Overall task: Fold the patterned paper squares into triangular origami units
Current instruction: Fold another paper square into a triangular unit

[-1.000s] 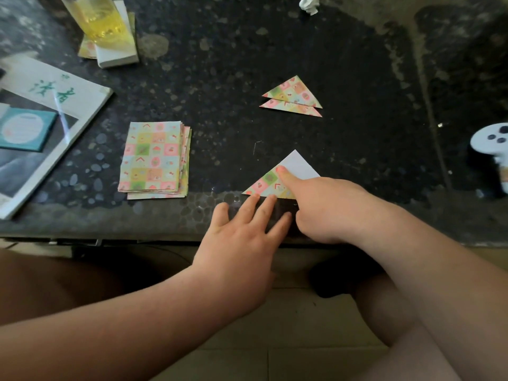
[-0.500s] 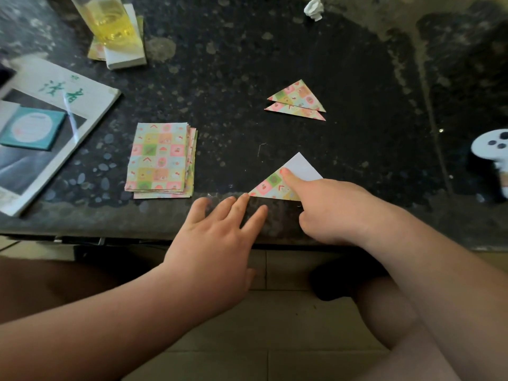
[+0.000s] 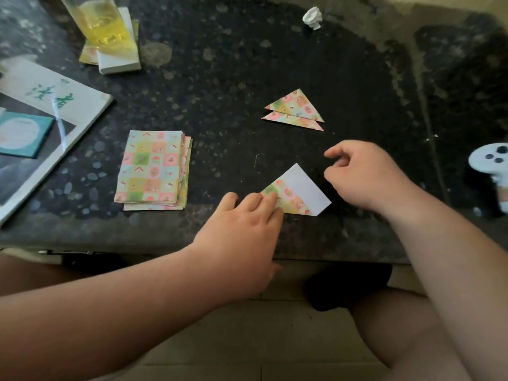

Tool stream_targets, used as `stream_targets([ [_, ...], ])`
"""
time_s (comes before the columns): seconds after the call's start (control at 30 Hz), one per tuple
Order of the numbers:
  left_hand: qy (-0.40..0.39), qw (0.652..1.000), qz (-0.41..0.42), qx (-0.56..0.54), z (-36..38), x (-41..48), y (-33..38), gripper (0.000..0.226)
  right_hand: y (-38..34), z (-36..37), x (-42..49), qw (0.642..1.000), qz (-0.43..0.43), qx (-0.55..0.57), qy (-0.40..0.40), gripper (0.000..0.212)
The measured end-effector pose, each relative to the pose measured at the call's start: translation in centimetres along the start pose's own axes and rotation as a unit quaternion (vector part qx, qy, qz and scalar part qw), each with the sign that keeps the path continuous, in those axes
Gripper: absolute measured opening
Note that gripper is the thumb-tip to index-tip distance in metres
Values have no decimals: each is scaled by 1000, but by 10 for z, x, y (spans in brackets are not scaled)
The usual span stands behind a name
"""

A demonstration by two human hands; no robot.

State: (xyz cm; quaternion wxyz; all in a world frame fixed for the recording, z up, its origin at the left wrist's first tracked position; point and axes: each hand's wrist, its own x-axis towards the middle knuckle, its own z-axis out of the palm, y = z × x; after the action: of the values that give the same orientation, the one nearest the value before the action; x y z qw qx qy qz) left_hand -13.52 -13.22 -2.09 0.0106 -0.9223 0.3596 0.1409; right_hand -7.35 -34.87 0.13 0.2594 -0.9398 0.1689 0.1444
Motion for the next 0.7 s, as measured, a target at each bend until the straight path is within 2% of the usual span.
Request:
stream_targets([
  [0.1,-1,1000,2,-8,0,-1,-2,87,5,10,6,999,29,4,-39,27],
  [0.27,-11,999,-5,-33,0,-4,-2,92,-3,24,6,998,14,31,-61,26],
  [0.43,6,999,-17,-49,-8,-4,-18,84,-12,25,3,986,56,149,-56,23],
  [0.6,51,995,-34,-76,-10,-1,-31,73,-23,33,-6,951,111,268,-105,20],
  [0.7,104,991,-31,-84,-5,5,-41,45,-31,36,-13,908,146,369,-136,26],
])
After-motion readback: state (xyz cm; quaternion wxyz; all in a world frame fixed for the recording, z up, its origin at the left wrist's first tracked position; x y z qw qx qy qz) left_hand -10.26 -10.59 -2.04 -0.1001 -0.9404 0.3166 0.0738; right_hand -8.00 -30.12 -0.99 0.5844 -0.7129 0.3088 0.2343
